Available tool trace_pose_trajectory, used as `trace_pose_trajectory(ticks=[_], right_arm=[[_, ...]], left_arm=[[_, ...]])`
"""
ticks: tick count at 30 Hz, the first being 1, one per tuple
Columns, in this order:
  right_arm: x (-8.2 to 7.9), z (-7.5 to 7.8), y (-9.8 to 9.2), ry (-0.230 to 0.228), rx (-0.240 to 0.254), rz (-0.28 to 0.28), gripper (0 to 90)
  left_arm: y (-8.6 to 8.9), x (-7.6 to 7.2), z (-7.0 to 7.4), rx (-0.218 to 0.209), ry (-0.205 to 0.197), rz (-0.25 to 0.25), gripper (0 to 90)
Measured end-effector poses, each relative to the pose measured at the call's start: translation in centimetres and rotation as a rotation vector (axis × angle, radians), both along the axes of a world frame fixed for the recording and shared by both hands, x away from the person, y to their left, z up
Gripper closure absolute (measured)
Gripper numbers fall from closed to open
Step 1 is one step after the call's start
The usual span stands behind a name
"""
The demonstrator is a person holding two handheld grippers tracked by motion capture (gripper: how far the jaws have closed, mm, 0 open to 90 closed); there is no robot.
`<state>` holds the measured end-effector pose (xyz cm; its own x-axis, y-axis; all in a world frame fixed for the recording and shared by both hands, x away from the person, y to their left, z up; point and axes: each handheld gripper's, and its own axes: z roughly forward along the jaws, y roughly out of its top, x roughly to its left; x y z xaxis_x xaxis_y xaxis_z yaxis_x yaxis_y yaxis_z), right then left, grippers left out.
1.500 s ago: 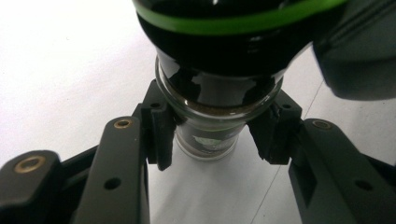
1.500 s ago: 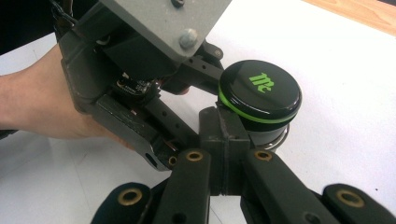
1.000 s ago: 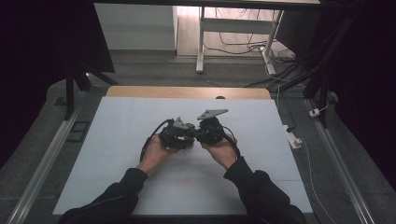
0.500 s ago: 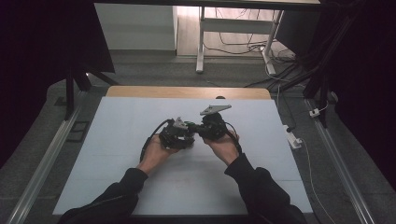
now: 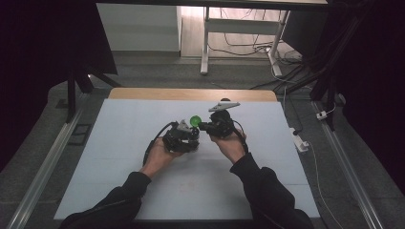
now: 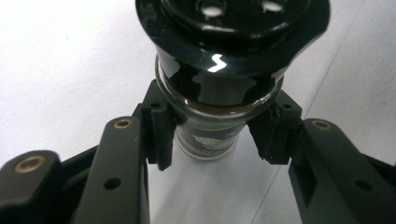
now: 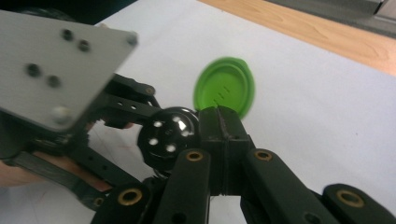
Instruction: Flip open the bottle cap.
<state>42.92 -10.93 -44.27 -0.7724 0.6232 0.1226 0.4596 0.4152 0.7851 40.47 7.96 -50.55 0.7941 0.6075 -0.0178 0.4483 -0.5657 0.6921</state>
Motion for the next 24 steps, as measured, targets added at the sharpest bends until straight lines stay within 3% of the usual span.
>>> trace_pose_trajectory(ticks=[11,17,24], right_arm=[[0.0,0.0,-0.3,0.005,0.012,0.011,89.7],[-0.6,0.5,-0.7,-0.001,0.015,0.021,84.9],[-1.3,1.1,-1.2,-0.003,0.027,0.029,77.7]], left_arm=[[0.0,0.1,0.0,-0.003,-0.001,-0.007,53.3],[-0.1,0.1,0.1,0.011,-0.002,-0.006,52.2],[0.1,-0.4,0.8,0.011,-0.032,-0.015,42.3]])
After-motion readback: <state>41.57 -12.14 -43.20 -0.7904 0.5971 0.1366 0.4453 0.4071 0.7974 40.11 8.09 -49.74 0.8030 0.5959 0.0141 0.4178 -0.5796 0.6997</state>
